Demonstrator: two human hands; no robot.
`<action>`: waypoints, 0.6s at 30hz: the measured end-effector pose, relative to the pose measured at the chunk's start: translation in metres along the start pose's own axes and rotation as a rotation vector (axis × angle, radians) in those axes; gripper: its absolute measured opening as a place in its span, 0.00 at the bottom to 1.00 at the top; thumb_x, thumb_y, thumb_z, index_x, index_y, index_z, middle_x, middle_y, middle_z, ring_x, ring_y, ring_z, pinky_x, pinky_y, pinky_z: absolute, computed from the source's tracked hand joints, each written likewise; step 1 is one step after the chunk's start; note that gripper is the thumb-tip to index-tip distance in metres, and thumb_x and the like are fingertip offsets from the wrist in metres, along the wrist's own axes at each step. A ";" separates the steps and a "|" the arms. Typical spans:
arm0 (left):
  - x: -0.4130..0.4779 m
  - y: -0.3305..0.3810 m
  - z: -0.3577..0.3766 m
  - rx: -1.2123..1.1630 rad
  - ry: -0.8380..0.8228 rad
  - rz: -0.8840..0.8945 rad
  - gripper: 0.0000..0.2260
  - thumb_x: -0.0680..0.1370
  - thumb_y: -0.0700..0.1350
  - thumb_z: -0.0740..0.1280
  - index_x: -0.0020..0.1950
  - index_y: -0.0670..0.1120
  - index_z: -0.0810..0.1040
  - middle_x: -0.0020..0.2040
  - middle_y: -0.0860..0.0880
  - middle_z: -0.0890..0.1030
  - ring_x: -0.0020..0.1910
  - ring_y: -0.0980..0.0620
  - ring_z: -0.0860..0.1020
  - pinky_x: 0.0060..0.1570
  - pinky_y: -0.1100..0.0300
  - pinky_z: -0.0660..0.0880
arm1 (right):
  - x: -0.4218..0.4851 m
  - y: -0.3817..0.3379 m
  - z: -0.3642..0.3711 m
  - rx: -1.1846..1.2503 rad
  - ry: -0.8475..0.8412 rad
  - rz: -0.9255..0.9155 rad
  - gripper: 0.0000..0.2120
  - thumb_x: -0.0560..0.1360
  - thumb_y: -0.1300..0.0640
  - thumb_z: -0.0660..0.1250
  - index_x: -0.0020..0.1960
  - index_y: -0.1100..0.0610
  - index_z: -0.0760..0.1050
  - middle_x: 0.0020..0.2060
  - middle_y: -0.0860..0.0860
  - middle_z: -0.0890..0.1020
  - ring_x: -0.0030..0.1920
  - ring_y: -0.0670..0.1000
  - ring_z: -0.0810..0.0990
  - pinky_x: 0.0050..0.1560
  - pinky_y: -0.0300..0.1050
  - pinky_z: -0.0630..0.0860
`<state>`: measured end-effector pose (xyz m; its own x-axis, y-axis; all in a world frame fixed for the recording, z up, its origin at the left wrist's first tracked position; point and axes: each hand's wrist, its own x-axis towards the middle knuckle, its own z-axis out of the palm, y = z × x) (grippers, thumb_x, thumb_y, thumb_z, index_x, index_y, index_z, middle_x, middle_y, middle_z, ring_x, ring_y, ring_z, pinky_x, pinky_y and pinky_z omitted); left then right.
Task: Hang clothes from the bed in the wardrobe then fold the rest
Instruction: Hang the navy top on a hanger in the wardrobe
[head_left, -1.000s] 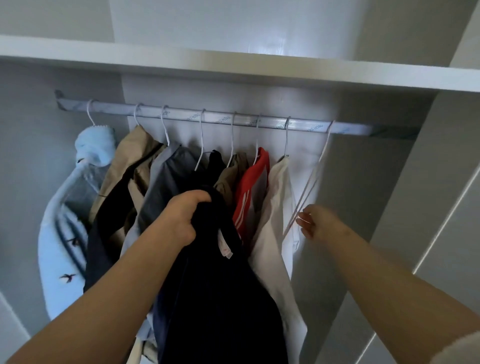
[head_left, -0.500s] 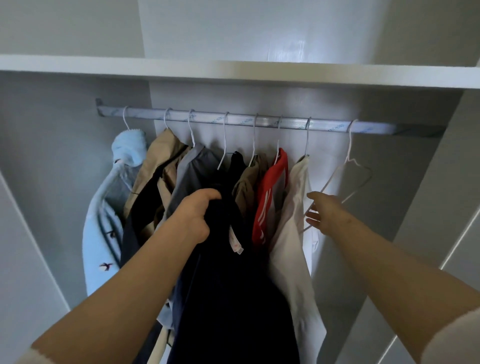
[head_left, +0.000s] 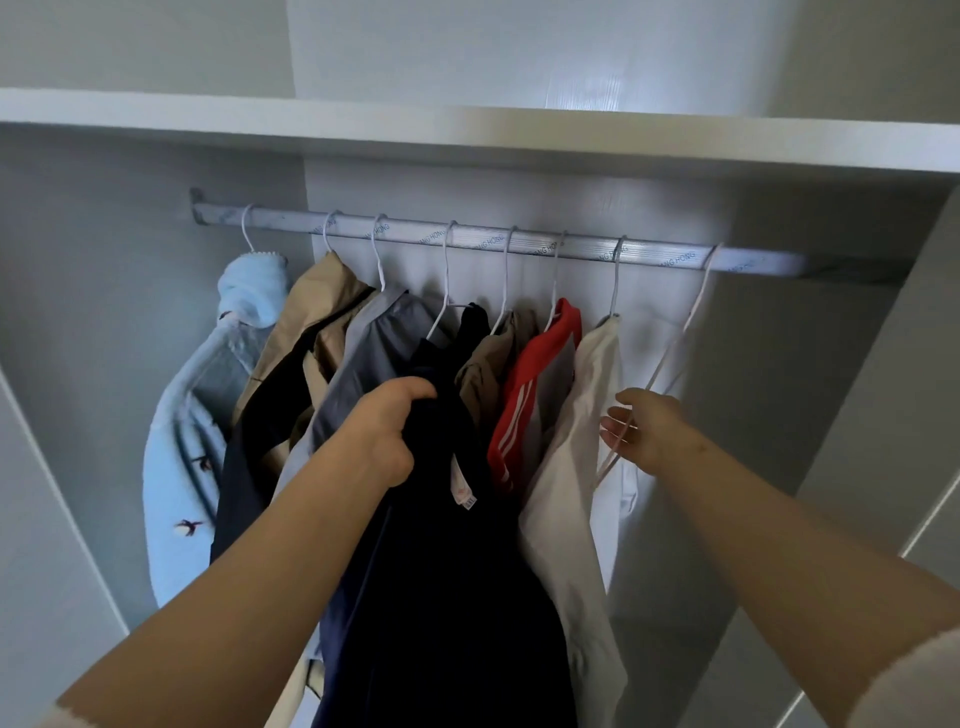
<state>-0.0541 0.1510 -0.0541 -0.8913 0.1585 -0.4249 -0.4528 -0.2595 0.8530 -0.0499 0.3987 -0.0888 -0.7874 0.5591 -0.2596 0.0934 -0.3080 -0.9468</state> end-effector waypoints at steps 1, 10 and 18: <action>0.001 -0.001 0.002 -0.006 -0.003 -0.001 0.05 0.75 0.38 0.63 0.40 0.39 0.76 0.32 0.42 0.79 0.32 0.46 0.77 0.21 0.61 0.75 | 0.002 -0.002 -0.001 0.013 0.000 0.001 0.07 0.76 0.64 0.61 0.54 0.63 0.69 0.36 0.57 0.74 0.34 0.53 0.74 0.37 0.47 0.76; 0.007 -0.001 0.013 0.014 0.005 0.009 0.04 0.75 0.37 0.63 0.42 0.39 0.76 0.36 0.41 0.77 0.33 0.45 0.76 0.28 0.55 0.71 | 0.024 -0.023 -0.009 -0.291 0.223 -0.211 0.06 0.76 0.63 0.59 0.41 0.61 0.70 0.45 0.57 0.72 0.31 0.51 0.66 0.33 0.40 0.66; 0.006 -0.001 0.017 0.009 -0.026 -0.003 0.07 0.75 0.37 0.62 0.39 0.38 0.75 0.34 0.42 0.77 0.32 0.46 0.75 0.29 0.56 0.71 | 0.025 -0.021 -0.006 -0.271 0.361 -0.327 0.01 0.74 0.63 0.60 0.45 0.61 0.69 0.36 0.55 0.71 0.30 0.54 0.67 0.34 0.44 0.68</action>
<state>-0.0588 0.1688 -0.0523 -0.8890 0.1837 -0.4193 -0.4549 -0.2504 0.8546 -0.0675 0.4240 -0.0765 -0.5477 0.8351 0.0519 0.0700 0.1076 -0.9917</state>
